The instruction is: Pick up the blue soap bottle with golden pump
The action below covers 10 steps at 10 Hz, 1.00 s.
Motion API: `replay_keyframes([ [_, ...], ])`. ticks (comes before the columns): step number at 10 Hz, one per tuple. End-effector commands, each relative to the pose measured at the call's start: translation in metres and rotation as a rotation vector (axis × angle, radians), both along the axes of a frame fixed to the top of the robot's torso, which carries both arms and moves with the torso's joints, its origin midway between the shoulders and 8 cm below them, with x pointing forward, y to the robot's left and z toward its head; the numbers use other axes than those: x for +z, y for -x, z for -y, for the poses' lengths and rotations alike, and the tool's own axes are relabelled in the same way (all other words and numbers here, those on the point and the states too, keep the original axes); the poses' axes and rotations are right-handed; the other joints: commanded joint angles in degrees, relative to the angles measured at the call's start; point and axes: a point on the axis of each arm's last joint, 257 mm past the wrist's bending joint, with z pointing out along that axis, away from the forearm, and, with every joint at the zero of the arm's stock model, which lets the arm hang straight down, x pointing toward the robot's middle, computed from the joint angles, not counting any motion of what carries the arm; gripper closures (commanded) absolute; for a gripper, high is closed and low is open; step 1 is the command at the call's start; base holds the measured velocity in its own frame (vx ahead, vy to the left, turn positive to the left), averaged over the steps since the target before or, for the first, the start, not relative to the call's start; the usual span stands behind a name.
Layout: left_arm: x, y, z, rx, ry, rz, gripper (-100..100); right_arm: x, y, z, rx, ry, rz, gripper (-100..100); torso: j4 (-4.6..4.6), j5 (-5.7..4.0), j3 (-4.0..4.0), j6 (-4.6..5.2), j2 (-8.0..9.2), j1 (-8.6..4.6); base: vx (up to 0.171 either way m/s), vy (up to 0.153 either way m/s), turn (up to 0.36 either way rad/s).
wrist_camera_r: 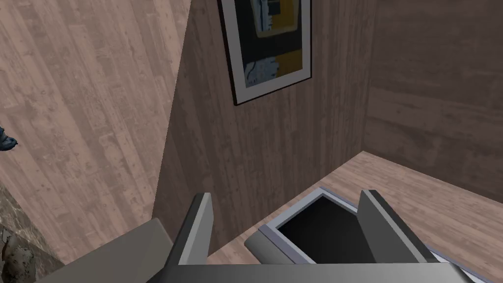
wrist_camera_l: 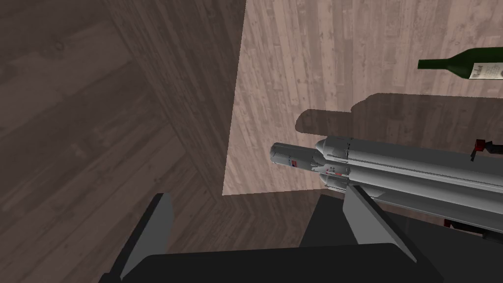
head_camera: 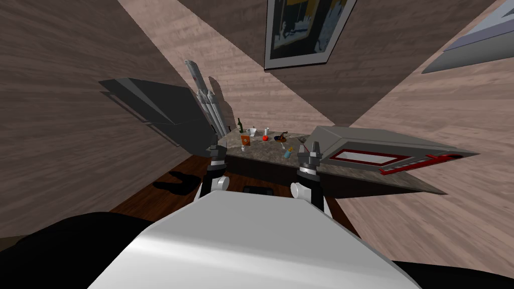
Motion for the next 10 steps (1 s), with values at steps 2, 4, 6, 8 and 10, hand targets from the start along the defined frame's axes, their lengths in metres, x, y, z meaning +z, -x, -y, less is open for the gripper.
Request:
replay_keyframes([
  [2,0.0,0.0,0.0,0.0,0.0,0.0,0,-0.005,-0.003,-0.007,0.011,0.078,-0.023,-100,0.0,-0.01,0.01,0.0,0.01,-0.05,-0.005,-0.021,0.031],
  [4,0.0,0.0,0.0,0.0,0.0,0.0,0,-0.012,-0.005,-0.013,0.011,0.164,-0.048,-100,0.0,-0.04,0.01,0.0,0.01,-0.18,-0.003,-0.046,0.042],
  [6,0.0,0.0,0.0,0.0,0.0,0.0,0,-0.022,-0.008,-0.018,0.002,0.261,-0.075,-100,0.01,-0.05,0.03,0.0,0.07,-0.24,-0.026,-0.071,0.066],
  [8,0.0,0.0,0.0,0.0,0.0,0.0,0,-0.035,-0.011,-0.023,-0.014,0.368,-0.104,-100,0.03,-0.09,0.07,0.0,0.12,-0.4,-0.031,-0.1,0.093],
  [10,0.0,0.0,0.0,0.0,0.0,0.0,0,-0.05,-0.014,-0.028,-0.035,0.481,-0.133,-100,0.02,-0.09,0.06,0.0,0.1,-0.4,-0.03,-0.098,0.089],
])
